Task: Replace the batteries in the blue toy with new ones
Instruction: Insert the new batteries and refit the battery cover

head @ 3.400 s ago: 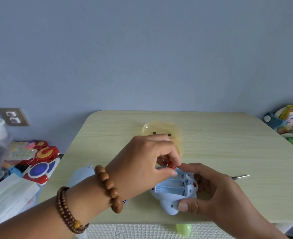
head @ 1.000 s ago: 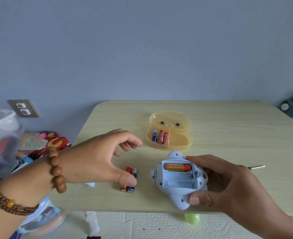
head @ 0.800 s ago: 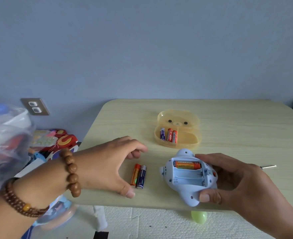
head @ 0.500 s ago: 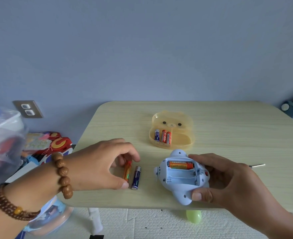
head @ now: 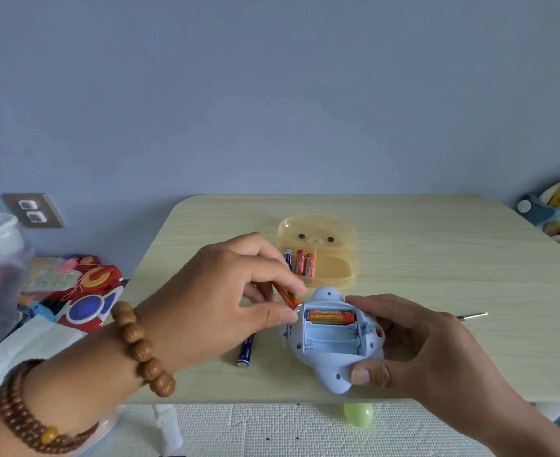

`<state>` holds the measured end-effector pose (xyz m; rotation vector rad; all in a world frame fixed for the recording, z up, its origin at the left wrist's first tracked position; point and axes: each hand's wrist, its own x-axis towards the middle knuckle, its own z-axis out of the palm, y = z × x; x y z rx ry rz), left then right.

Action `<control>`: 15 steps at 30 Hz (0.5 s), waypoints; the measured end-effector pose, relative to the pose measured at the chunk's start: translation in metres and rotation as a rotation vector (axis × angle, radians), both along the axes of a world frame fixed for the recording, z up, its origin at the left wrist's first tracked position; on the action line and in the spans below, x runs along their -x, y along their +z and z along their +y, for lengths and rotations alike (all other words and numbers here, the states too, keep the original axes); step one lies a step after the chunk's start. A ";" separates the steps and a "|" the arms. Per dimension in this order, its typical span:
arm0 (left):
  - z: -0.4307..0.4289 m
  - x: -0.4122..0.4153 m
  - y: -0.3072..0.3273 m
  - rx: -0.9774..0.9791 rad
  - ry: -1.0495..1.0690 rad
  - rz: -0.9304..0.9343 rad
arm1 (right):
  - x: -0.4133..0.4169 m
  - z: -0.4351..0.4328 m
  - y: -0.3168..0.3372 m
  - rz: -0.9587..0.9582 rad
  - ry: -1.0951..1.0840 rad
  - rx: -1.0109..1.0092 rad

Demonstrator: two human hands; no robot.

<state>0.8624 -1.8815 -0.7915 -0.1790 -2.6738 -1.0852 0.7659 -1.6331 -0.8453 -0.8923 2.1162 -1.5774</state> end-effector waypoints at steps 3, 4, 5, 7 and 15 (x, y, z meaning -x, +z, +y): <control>0.010 0.005 0.001 0.160 0.028 0.100 | 0.001 0.000 -0.003 0.009 -0.013 -0.012; 0.014 0.006 0.002 0.205 0.021 0.115 | 0.001 0.000 -0.003 0.010 -0.018 -0.012; 0.018 0.008 0.002 0.246 0.013 0.118 | 0.002 0.000 -0.004 0.010 -0.020 -0.009; 0.027 0.009 0.002 0.300 0.011 0.101 | 0.002 -0.001 -0.005 0.005 -0.017 0.003; 0.040 0.011 -0.002 0.354 0.015 0.094 | 0.005 0.000 -0.007 0.003 -0.009 0.015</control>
